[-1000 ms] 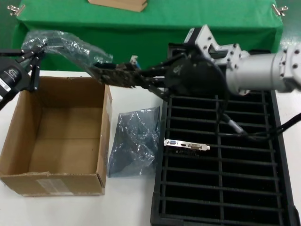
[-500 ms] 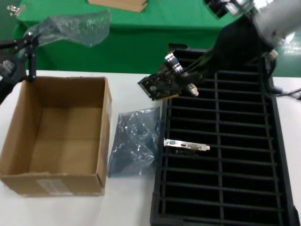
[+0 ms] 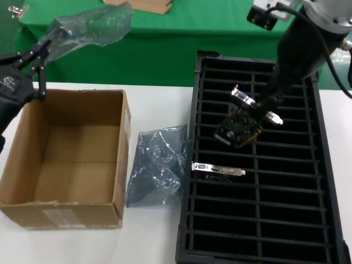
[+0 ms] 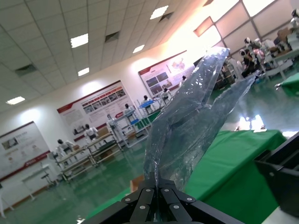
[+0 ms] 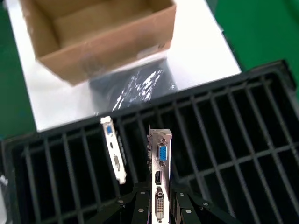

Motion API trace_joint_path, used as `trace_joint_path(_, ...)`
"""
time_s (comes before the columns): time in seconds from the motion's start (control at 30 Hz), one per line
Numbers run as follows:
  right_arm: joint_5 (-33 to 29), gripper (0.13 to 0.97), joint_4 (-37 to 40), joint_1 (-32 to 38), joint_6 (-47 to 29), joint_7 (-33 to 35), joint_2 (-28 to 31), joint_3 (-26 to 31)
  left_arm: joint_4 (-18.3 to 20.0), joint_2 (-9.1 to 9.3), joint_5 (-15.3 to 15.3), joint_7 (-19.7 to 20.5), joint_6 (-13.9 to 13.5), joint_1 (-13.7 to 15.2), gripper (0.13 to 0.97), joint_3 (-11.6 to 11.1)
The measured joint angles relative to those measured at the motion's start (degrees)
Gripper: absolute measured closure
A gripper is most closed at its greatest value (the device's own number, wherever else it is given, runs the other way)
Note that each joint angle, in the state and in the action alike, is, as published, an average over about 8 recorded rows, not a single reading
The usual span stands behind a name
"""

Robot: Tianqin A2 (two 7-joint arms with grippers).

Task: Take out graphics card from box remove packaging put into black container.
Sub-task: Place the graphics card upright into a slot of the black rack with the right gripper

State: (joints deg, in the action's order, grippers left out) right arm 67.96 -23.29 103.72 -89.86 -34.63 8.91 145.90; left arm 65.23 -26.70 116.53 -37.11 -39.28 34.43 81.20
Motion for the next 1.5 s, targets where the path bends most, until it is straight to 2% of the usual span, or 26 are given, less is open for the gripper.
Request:
trace_joint_path(0.2,-0.3,0.902,13.4,2.3,1.8,9.2,-5.4,0.9,1.8,-0.55,0.5,3.2,-0.3,-1.9,0.958,0.0)
trace_joint_path(0.37,-0.7,0.902,17.8,2.2,5.0,13.3,-7.8,0.4,1.8,-0.64,0.7,4.2,-0.7,-2.5,0.958,-0.1)
trace_joint_path(0.63,1.0,0.902,17.0,1.0,8.7,15.1,-8.7,4.1,0.7,-0.65,0.9,4.2,-1.4,-2.4,0.958,-0.4)
trace_joint_path(0.93,4.7,0.902,14.1,-0.1,8.5,15.8,-8.9,10.4,-1.2,-0.99,1.3,4.1,-2.8,-2.1,0.958,-0.8)
trace_joint_path(1.2,5.6,0.902,12.6,-0.6,7.4,15.9,-8.9,11.6,-1.9,-1.18,1.6,3.2,-3.9,-2.0,0.958,-1.3)
trace_joint_path(1.5,5.3,0.902,11.6,-0.8,6.2,15.7,-8.9,11.8,-0.4,-1.46,1.5,2.9,-3.9,-2.6,0.958,-1.7)
